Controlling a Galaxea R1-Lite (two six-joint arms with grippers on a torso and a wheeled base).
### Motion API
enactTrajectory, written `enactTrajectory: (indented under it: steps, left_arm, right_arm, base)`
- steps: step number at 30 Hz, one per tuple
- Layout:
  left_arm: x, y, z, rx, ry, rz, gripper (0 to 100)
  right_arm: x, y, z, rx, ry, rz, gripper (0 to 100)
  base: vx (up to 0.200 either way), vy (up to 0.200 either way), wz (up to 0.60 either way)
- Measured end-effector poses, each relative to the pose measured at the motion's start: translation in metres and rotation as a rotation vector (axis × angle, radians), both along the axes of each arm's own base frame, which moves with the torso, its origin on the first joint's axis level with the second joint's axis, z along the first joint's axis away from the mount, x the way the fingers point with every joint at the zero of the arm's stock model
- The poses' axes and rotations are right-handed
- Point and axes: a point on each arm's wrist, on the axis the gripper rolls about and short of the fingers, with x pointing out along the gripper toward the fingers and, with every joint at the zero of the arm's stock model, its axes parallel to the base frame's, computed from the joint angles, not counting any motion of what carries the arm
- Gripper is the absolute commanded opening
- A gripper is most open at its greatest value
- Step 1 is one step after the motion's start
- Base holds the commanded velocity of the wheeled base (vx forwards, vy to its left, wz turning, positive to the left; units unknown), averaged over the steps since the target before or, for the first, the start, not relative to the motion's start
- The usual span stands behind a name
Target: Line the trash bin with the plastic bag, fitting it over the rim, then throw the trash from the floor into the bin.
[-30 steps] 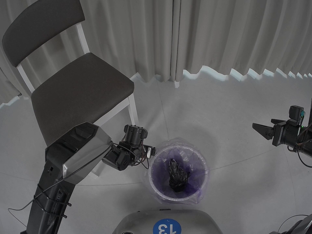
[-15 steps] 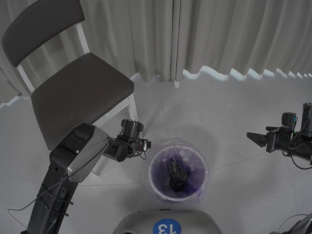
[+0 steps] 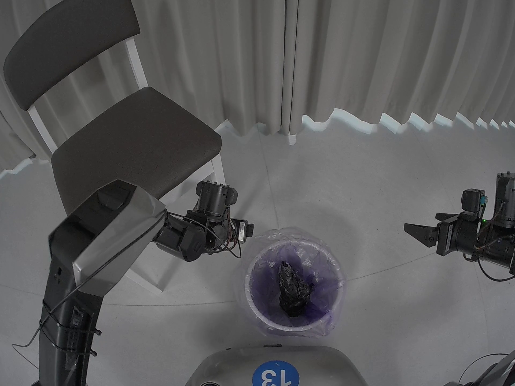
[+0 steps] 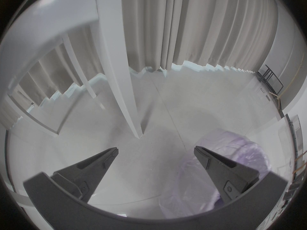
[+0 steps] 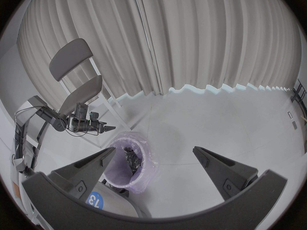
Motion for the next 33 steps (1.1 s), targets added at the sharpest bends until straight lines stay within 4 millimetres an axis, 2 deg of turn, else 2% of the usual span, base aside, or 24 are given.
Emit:
enactTrajectory:
  steps: [9,16,22,33]
  left_arm:
    - [-0.041,-0.006,0.045,-0.036,-0.078,-0.060,100]
    - [-0.070,0.000,0.084,-0.072,-0.138,-0.082,100]
    - [-0.089,0.011,0.109,-0.110,-0.206,-0.082,100]
    - [-0.116,0.037,0.135,-0.140,-0.248,-0.061,100]
  right_arm:
    - [0.017,-0.002,-0.016,0.005,0.046,0.000,100]
    - [0.037,-0.004,-0.041,-0.003,0.101,-0.018,100]
    - [0.054,-0.004,-0.071,-0.026,0.155,-0.018,100]
    - [0.078,0.006,-0.139,-0.088,0.206,0.028,100]
  base:
    - [0.000,0.000,0.00]
    - [0.000,0.000,0.00]
    - [0.000,0.000,0.00]
    - [0.000,0.000,0.00]
